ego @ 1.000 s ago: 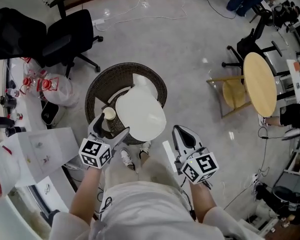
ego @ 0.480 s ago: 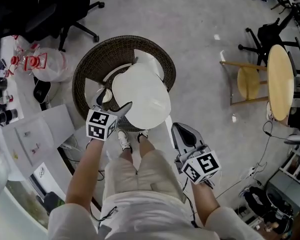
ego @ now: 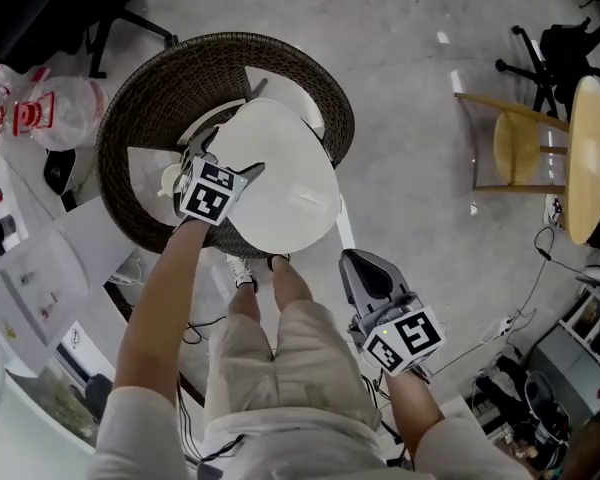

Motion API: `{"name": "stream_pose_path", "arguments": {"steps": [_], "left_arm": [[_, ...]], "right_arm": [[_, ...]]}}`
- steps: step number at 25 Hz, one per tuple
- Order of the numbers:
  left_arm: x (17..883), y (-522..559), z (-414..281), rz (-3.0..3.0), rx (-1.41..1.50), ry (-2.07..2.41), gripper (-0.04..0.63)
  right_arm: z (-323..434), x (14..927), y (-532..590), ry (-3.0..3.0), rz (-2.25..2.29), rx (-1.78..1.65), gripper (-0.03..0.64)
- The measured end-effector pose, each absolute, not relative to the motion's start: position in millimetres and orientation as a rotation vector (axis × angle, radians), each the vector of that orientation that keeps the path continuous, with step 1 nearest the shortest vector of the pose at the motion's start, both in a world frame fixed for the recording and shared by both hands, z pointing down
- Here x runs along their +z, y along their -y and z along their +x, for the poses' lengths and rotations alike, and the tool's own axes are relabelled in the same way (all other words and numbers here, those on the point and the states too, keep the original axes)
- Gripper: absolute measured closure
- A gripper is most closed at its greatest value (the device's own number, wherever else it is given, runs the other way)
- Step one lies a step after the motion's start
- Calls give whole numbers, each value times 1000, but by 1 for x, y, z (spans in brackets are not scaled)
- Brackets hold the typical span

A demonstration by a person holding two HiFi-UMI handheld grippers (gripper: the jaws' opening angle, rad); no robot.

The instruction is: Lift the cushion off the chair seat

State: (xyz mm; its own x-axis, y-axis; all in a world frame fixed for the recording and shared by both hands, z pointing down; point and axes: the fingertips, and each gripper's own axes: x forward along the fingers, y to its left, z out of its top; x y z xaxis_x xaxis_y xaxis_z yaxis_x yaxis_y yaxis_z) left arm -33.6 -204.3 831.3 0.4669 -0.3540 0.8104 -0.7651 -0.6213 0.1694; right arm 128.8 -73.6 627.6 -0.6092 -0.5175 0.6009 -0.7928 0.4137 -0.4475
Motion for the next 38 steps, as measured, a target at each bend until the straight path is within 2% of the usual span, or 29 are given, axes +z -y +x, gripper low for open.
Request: {"name": "stream_pose_path", "arguments": {"steps": [13,23,25,26,27,32,34,38], "left_arm": [[933,227,-27,2161,1307,781,104],[965,234,-26,2055,1331,721,108],[970,234,-26,2035,1336,733,142],[971,235,-26,2030,1351,746,207],[971,236,-27,2026,1373,752,300],[968,230,-25,2038,1406,749,461],[959,231,-26,2032,1395,773,502],[954,224,-24,2038,1378,762,529]], "right_arm": [[168,675,55,2217,1132,1146,615],[174,681,49,2226,1152,1175,615],[175,682,45,2221,1157,1181,615],[176,684,42,2215,1161,1185,615],[176,686,39,2209,1163,1189,615],[175,683,33,2207,1175,1180,615],[174,679,35,2214,1190,1170,615],[172,671,33,2223,1216,1165,615]]}}
